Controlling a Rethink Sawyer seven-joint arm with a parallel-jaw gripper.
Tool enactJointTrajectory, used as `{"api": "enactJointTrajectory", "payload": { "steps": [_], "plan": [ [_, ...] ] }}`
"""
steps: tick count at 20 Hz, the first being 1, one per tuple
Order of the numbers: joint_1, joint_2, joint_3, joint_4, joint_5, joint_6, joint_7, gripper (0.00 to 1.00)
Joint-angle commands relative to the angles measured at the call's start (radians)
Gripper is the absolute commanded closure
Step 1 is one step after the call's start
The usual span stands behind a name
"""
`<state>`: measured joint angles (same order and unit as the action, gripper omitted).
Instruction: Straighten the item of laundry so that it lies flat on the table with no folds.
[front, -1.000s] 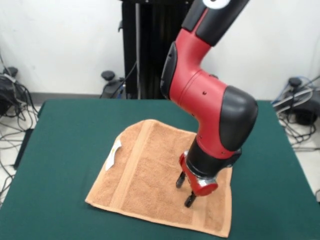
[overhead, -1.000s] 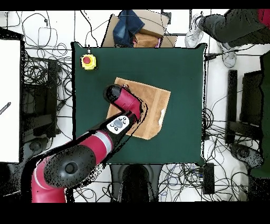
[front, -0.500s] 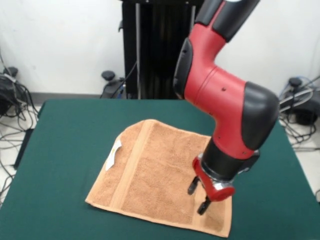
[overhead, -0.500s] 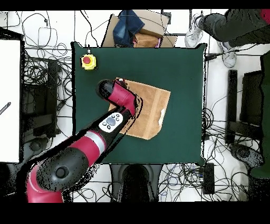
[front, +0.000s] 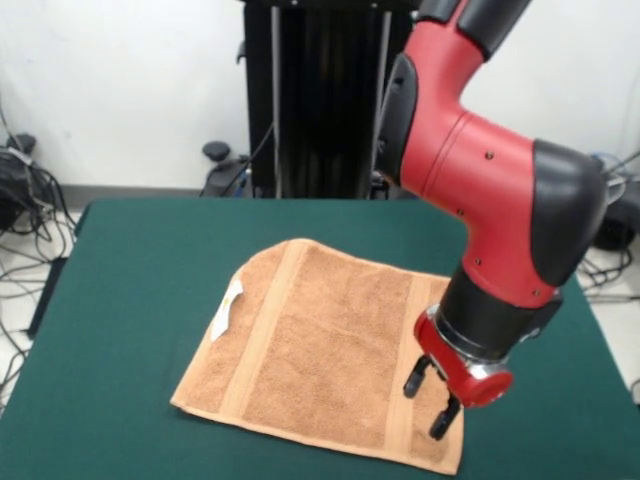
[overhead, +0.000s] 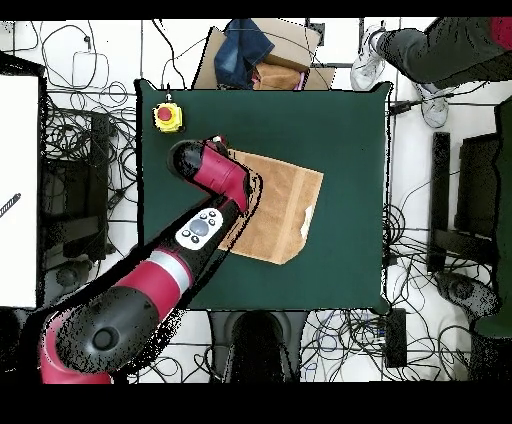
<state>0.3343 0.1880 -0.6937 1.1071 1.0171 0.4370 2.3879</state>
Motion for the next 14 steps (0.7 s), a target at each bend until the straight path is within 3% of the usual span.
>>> {"api": "enactJointTrajectory", "payload": {
  "steps": [1,10,14],
  "plan": [
    [-0.052,0.061,0.079,-0.101,-0.088,0.048,0.125,0.00],
    [-0.092,0.181,0.025,-0.242,-0.076,0.084,0.279,0.00],
    [-0.110,0.232,0.005,-0.330,-0.063,0.092,0.296,0.00]
  ]
}}
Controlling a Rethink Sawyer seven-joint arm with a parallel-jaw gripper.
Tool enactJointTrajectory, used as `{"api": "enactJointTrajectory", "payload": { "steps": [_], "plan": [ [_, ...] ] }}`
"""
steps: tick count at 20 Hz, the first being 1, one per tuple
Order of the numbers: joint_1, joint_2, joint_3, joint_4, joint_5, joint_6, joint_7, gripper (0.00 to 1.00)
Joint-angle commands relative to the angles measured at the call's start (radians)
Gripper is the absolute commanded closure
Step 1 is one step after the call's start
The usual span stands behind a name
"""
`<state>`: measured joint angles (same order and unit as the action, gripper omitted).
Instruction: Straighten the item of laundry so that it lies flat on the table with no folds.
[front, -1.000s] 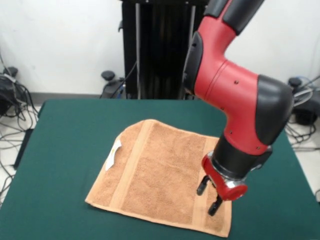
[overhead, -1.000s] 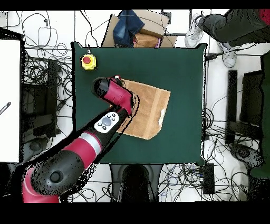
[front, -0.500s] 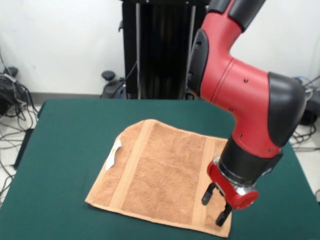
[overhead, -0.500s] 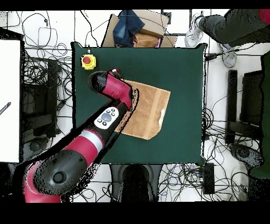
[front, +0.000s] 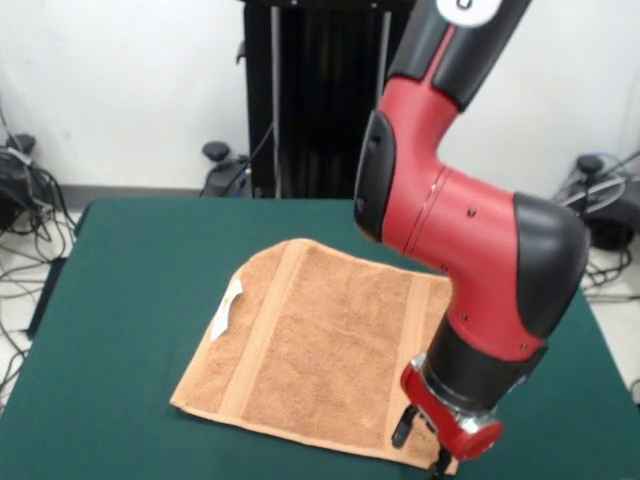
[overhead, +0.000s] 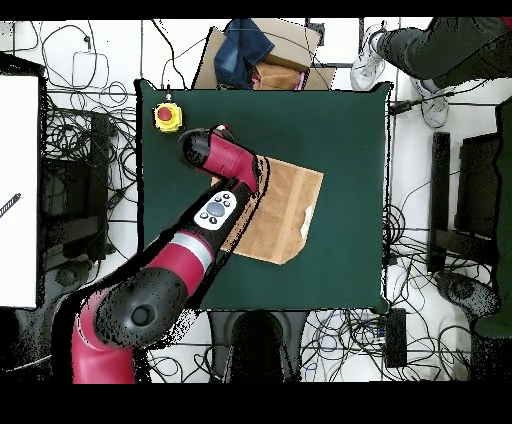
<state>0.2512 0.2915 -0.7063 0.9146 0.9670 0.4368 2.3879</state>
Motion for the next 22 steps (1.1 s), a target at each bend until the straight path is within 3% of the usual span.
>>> {"api": "enactJointTrajectory", "payload": {
  "steps": [1,5,10,17,22],
  "plan": [
    [-0.031,0.138,0.014,-0.158,-0.012,0.097,0.296,0.00],
    [-0.036,0.146,0.013,-0.202,-0.005,0.132,0.308,0.00],
    [-0.040,0.081,0.108,-0.137,0.011,0.117,0.274,0.00],
    [-0.046,0.062,0.142,-0.110,0.002,0.096,0.232,0.00],
    [-0.029,0.011,0.171,-0.036,-0.010,0.084,0.209,0.00]
  ]
}}
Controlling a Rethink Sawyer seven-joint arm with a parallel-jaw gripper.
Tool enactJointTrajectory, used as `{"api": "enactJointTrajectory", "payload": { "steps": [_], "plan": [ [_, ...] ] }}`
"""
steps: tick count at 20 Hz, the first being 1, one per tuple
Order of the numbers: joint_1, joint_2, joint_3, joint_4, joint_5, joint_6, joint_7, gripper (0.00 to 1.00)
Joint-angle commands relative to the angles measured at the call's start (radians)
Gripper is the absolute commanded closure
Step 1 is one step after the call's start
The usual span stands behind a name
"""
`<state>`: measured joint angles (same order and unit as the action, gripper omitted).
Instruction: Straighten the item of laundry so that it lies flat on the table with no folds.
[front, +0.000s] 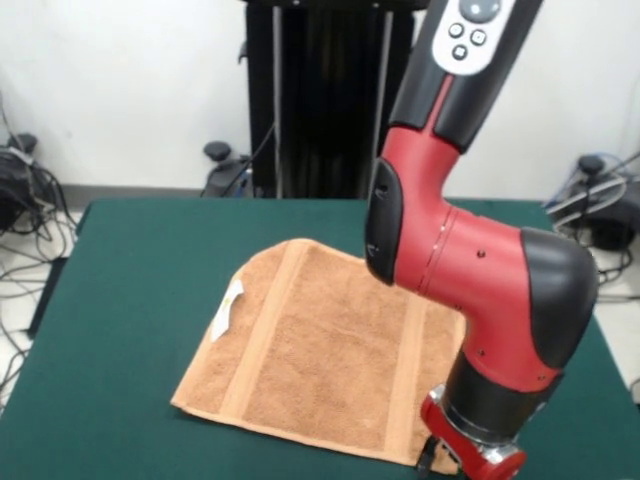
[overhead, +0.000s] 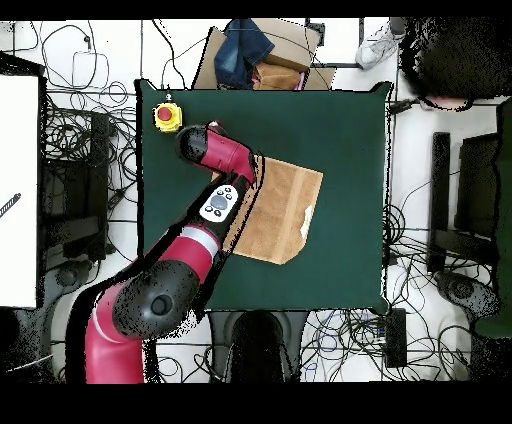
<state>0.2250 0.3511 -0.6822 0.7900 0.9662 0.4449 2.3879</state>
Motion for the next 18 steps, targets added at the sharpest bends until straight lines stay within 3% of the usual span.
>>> {"api": "enactJointTrajectory", "payload": {
  "steps": [1,6,12,18],
  "plan": [
    [0.001,-0.067,0.160,0.111,-0.011,0.077,0.200,0.00],
    [0.023,-0.136,0.190,0.199,-0.016,0.085,0.205,0.00],
    [0.061,-0.235,0.125,0.332,-0.080,0.155,0.169,0.00],
    [0.052,-0.252,0.184,0.378,-0.069,0.111,0.180,0.00]
  ]
}}
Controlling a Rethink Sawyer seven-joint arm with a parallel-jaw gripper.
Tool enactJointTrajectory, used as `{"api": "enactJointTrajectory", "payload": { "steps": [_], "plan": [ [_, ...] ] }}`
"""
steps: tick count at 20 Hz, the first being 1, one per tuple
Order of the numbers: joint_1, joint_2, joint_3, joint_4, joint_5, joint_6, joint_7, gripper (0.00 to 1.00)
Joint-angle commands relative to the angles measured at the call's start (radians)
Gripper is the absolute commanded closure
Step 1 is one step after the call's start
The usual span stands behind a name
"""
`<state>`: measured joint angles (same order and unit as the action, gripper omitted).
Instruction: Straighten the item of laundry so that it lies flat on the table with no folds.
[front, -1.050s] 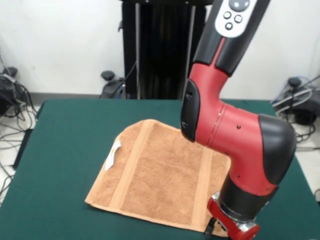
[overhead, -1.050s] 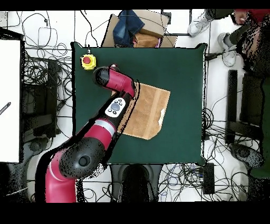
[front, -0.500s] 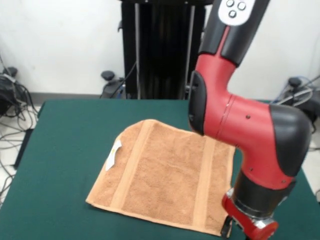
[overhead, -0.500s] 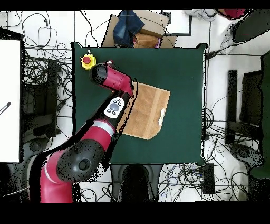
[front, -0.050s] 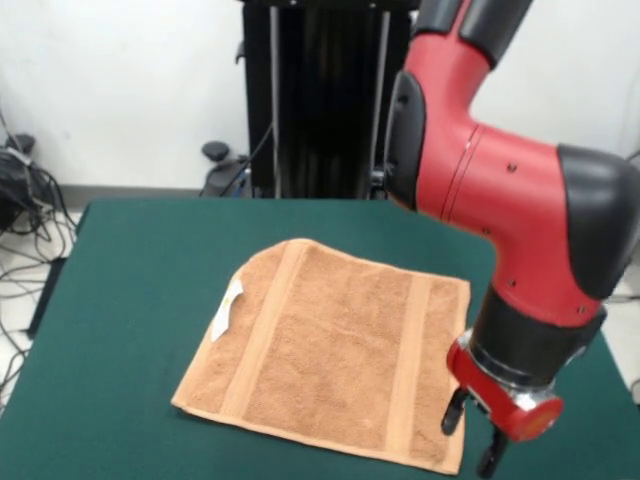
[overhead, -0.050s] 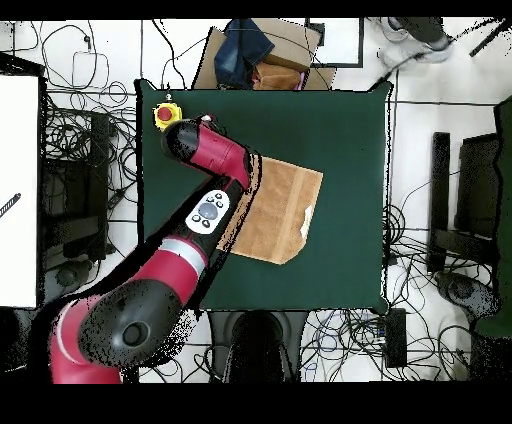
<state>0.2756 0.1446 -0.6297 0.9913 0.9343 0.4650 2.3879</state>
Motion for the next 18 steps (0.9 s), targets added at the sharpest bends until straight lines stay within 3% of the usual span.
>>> {"api": "enactJointTrajectory", "payload": {
  "steps": [1,13,18],
  "plan": [
    [-0.001,-0.049,0.148,0.182,-0.032,0.085,0.188,0.00],
    [-0.026,0.070,0.156,0.071,-0.061,-0.007,0.149,0.00],
    [-0.023,0.077,0.162,0.078,-0.060,0.026,0.157,0.00]
  ]
}}
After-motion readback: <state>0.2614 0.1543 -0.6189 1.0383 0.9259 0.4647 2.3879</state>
